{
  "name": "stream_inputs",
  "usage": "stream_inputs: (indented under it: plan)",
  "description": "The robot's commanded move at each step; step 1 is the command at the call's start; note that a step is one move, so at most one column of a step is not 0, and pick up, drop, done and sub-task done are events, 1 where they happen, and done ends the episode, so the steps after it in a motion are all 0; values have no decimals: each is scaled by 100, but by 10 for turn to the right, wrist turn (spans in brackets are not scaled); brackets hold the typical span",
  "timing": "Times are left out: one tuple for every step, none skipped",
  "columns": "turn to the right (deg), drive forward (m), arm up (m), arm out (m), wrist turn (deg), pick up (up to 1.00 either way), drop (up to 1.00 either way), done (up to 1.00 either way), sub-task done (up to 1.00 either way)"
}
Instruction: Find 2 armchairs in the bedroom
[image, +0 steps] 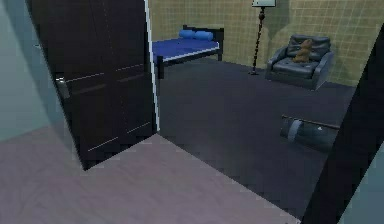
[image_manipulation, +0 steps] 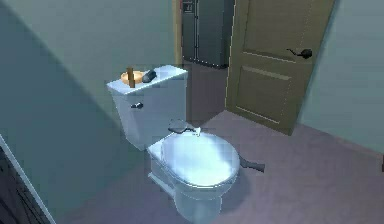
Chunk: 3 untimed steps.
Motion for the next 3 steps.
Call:
stream_inputs:
  plan:
    - [90,0,0,0,0,0,0,0,0]
    - [0,100,0,0,0,0,0,0,0]
    - [30,0,0,0,0,0,0,0,0]
